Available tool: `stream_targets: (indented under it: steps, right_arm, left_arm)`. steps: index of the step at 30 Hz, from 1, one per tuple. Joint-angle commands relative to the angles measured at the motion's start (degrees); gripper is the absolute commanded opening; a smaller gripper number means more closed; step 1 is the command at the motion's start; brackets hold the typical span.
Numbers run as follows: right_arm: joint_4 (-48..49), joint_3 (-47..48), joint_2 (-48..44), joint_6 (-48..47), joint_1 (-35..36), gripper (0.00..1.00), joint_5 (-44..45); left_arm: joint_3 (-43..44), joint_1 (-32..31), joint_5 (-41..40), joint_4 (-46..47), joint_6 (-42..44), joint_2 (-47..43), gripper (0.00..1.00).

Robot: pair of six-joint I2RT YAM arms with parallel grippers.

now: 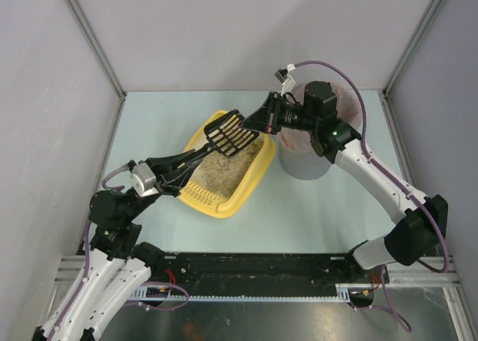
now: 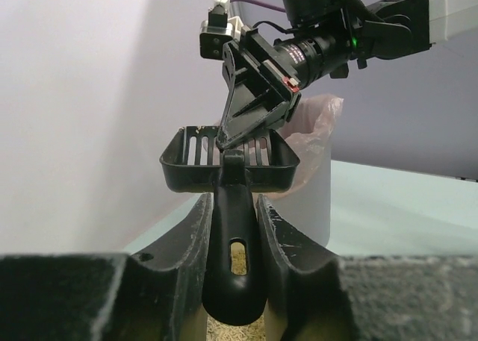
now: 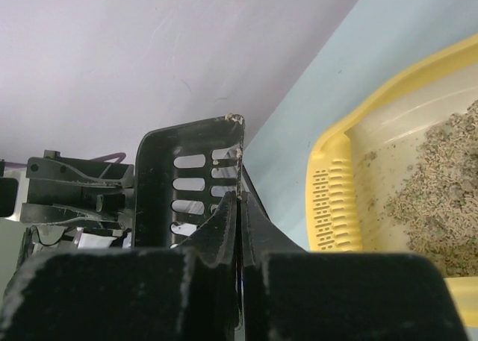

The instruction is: Clean the litter box

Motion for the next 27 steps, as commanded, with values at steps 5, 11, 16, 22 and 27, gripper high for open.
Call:
stream_targets:
  steps: [5, 11, 16, 22, 27]
  right_arm:
    - [-3.6, 0.2, -3.7, -6.8, 0.7, 0.44, 6.0]
    - [-9.1, 0.2, -10.5, -13.9, 0.0, 0.74, 13.8]
    - [-14.8, 0.2, -16.6, -19.1, -0.8, 0.77, 25.7]
    - [-19.5, -2.2, -24.9, -24.8, -0.8, 0.77, 40.2]
    - [-22.3, -3.9, -28.9, -27.6, -1.0, 0.77, 48.1]
  left_arm:
    - [-0.6, -0.1, -5.1, -1.6, -1.4, 0.5, 0.0]
    - [1.7, 0.1, -14.4, -11.3, 2.5, 3.2, 0.0]
    - [3.8, 3.5, -18.4, -16.2, 2.6, 6.7, 0.0]
    - [7.5, 11.9, -11.5, -23.3, 2.5, 14.9, 0.0]
    - [10.0, 13.2, -4.7, -26.5, 4.3, 21.4, 0.0]
